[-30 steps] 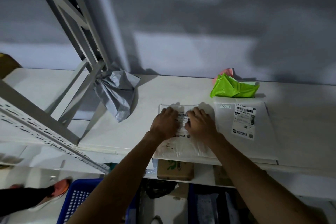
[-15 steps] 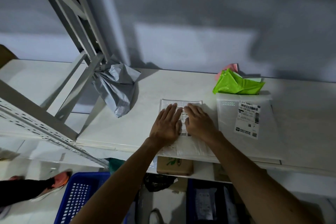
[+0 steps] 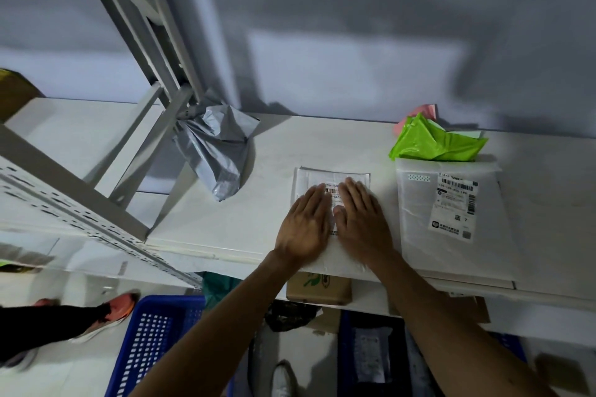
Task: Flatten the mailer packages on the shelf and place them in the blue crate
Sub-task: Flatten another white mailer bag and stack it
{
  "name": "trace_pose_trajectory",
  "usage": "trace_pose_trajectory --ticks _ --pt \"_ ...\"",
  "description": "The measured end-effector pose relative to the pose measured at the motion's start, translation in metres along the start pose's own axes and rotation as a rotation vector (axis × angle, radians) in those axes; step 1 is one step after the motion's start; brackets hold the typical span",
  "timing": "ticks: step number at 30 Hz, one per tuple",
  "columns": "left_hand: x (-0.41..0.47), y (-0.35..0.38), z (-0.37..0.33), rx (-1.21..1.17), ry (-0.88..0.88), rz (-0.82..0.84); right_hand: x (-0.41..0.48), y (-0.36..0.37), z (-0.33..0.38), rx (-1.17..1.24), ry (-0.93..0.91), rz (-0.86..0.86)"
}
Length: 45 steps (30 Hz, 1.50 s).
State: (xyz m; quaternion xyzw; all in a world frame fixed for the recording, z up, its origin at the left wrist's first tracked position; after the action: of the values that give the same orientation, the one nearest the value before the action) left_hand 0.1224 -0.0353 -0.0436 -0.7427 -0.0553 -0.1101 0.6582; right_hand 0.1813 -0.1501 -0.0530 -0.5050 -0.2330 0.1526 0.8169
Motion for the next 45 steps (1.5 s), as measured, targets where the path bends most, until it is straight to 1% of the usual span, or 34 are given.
trace_pose_trajectory --ticks 5,9,12,19,29,31,33,35,41,45 --pt "-0.020 0.010 -0.007 0.052 -0.011 0.077 0.000 0.001 0.000 -0.008 0.004 0.003" --pt "-0.018 0.009 -0.007 0.035 -0.012 0.119 -0.006 0.002 0.012 -0.019 -0.022 -0.015" --pt "-0.018 0.007 -0.007 0.022 -0.005 0.105 -0.025 0.004 0.025 -0.031 -0.074 -0.027" --pt "-0.018 0.007 -0.008 0.045 0.007 0.093 -0.045 0.001 0.029 -0.055 -0.073 -0.045" --pt "-0.021 -0.005 -0.013 0.045 -0.010 0.063 -0.054 0.003 0.030 -0.108 -0.085 0.043" --pt "-0.032 -0.005 -0.020 0.060 0.035 0.049 -0.055 0.002 0.031 -0.096 -0.092 0.042" --pt "-0.052 -0.002 -0.027 0.084 0.068 0.054 -0.058 0.000 0.028 -0.068 -0.078 0.035" --pt "-0.067 -0.002 -0.029 0.088 0.043 0.050 -0.058 -0.002 0.026 -0.042 -0.067 0.019" --pt "-0.070 -0.011 -0.030 0.039 0.025 0.077 -0.062 -0.002 0.026 -0.010 -0.076 -0.016" --pt "-0.072 -0.009 -0.028 0.038 0.037 0.088 -0.079 0.001 0.021 -0.069 -0.144 0.020"
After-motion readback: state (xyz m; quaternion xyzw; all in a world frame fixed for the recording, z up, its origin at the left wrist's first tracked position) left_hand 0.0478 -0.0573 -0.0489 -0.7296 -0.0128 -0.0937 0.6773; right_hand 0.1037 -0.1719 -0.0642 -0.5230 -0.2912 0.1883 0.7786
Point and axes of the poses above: each hand's wrist, its own x-axis towards the middle knuckle, its own y-axis out of the palm, z = x × y, the point moved 7 cm from there along x, towards the middle knuckle, and after that the axes turned 9 degrees about x, right-handed, at the moved point
